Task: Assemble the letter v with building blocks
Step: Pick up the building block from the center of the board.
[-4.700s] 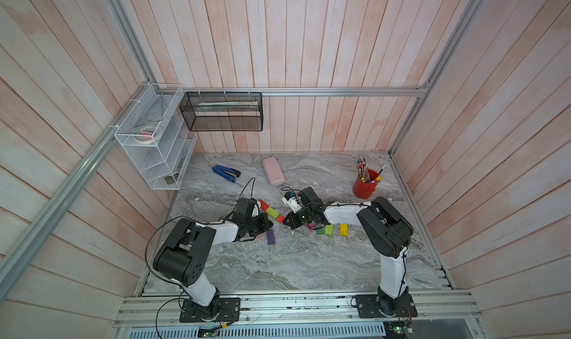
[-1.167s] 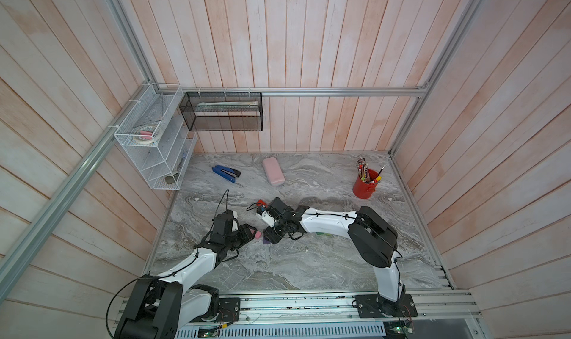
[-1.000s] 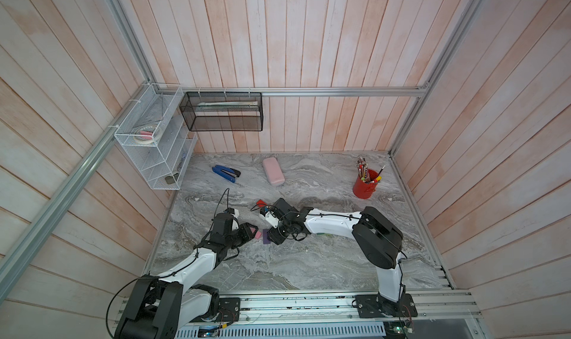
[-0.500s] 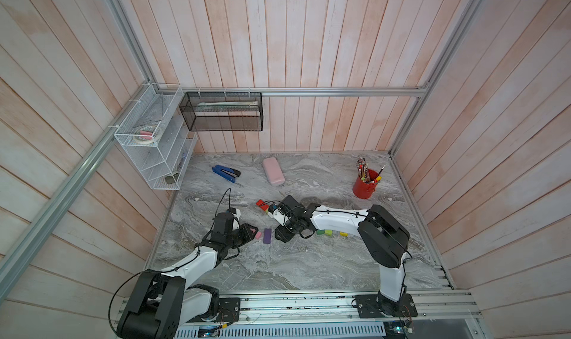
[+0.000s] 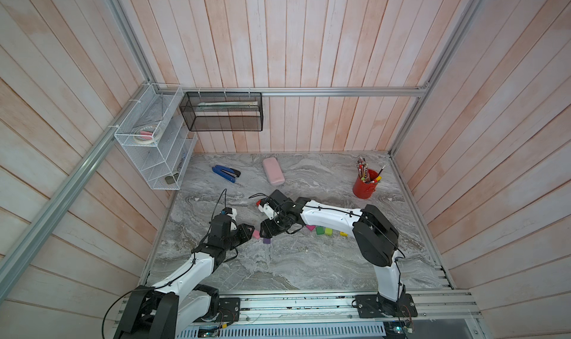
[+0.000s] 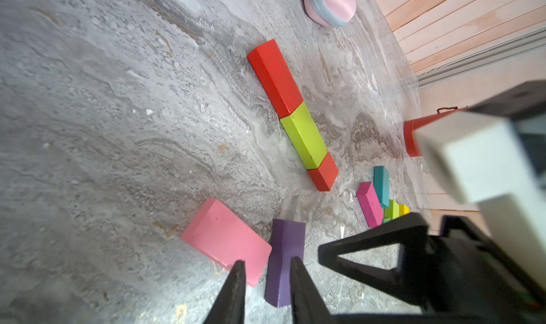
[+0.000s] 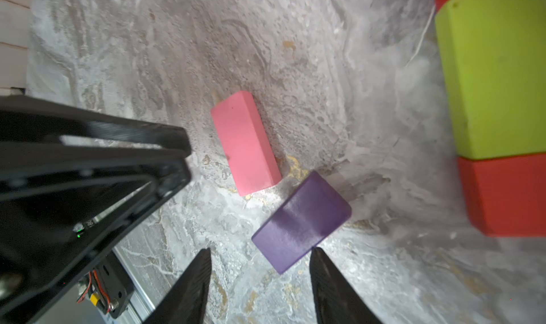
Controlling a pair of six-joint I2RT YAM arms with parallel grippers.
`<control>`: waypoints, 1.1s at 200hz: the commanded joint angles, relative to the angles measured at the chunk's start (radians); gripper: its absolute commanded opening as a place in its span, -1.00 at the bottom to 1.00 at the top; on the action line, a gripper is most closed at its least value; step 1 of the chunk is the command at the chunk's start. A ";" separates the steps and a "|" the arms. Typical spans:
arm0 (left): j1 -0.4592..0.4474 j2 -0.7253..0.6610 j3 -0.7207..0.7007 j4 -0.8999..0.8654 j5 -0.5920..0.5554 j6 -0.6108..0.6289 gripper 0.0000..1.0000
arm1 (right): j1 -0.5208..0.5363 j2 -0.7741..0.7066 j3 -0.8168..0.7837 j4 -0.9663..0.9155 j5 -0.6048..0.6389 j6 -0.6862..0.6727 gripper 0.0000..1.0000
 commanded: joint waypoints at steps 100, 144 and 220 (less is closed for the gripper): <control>0.059 -0.107 -0.015 -0.076 0.037 0.112 -0.43 | 0.008 0.159 0.184 -0.215 0.124 0.108 0.09; 0.067 -0.086 -0.010 -0.068 0.056 0.121 -0.43 | 0.038 0.228 0.314 -0.266 0.103 0.064 0.09; 0.078 -0.085 -0.011 -0.072 0.063 0.118 -0.42 | 0.043 0.277 0.374 -0.322 0.088 0.031 0.09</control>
